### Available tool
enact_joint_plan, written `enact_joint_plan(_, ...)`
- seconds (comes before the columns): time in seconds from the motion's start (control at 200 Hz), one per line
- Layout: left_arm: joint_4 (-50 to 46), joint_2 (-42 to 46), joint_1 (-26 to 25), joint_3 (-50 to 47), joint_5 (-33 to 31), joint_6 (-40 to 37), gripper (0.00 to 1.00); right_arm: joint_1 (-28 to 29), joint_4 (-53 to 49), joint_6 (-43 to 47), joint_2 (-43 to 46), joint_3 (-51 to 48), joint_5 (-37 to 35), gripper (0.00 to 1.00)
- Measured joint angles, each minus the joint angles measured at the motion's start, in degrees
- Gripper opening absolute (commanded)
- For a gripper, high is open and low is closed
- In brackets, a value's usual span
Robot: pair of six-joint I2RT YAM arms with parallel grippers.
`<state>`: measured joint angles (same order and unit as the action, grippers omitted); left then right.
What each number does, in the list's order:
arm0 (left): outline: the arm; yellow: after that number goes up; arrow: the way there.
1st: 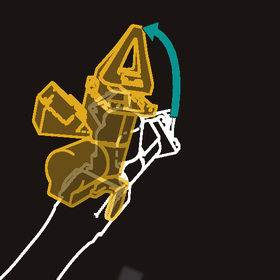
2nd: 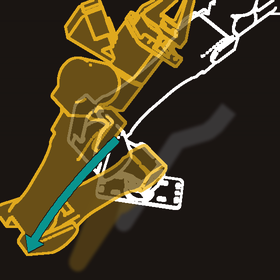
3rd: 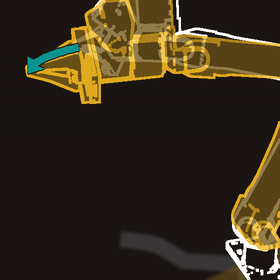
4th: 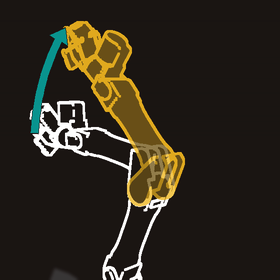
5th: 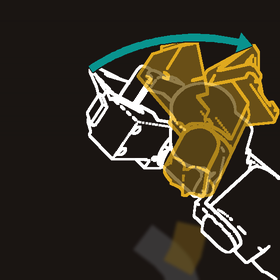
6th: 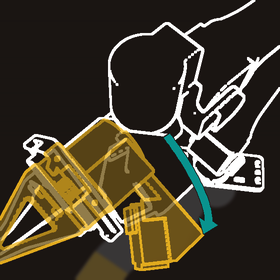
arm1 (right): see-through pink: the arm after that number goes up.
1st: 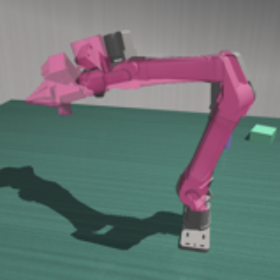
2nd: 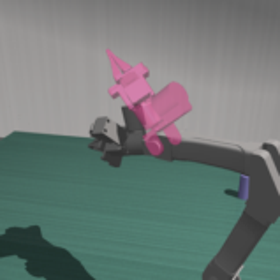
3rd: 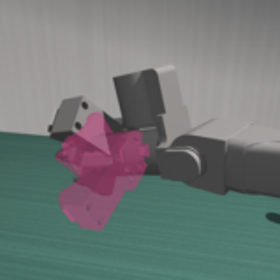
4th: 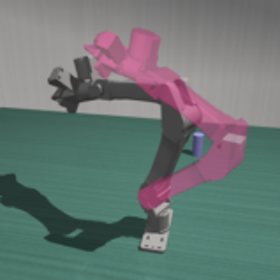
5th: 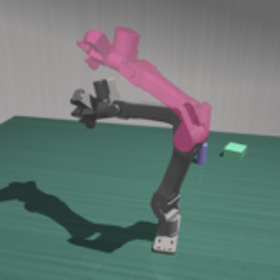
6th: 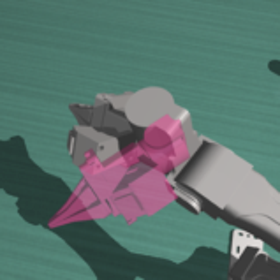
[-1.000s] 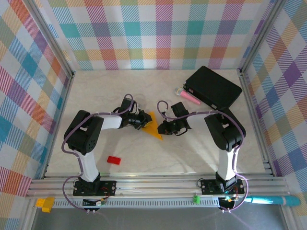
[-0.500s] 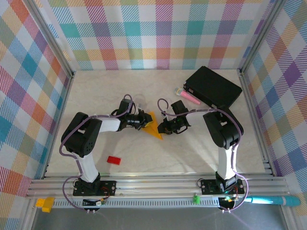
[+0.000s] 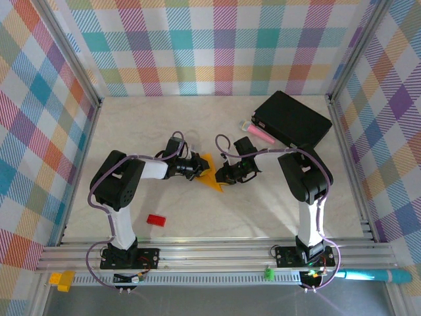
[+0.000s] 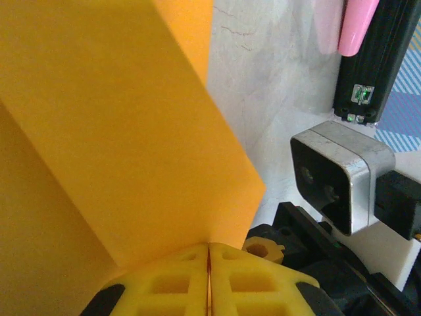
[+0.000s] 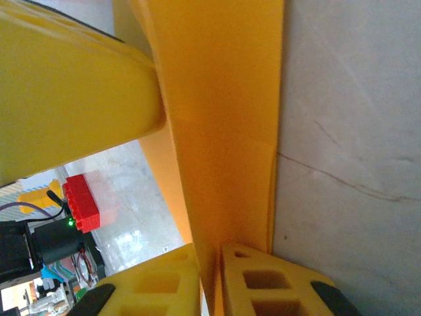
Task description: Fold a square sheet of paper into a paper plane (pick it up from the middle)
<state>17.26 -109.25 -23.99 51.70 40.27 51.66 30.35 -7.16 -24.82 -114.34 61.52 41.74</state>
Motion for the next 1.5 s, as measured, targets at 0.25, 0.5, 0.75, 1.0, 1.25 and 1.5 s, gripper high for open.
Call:
enact_joint_plan(0.25,-1.9,0.0,0.0,0.3,-0.9,-0.3,0.07,0.0,-0.6,0.0,0.4,-0.2,0.4,0.19)
enact_joint_plan(0.5,-2.3,0.0,0.0,0.3,-0.9,-0.3,0.07,0.0,-3.3,0.0,2.6,-2.6,0.3,0.17)
enact_joint_plan(0.75,-2.6,0.0,0.0,0.3,-1.8,-0.5,0.07,0.0,-4.2,0.1,2.7,-2.8,0.1,0.15)
enact_joint_plan(1.0,-3.7,0.0,0.0,0.3,-2.4,-0.5,0.06,0.0,-4.6,0.2,2.5,-2.6,0.0,0.15)
enact_joint_plan(1.25,-3.8,0.0,0.0,0.3,-2.4,-0.5,0.06,0.0,-5.6,0.2,2.2,-2.0,-0.1,0.14)
enact_joint_plan(1.5,-4.3,0.0,0.1,0.3,-2.8,-0.5,0.06,0.0,-6.6,0.2,1.7,-1.3,0.0,0.13)
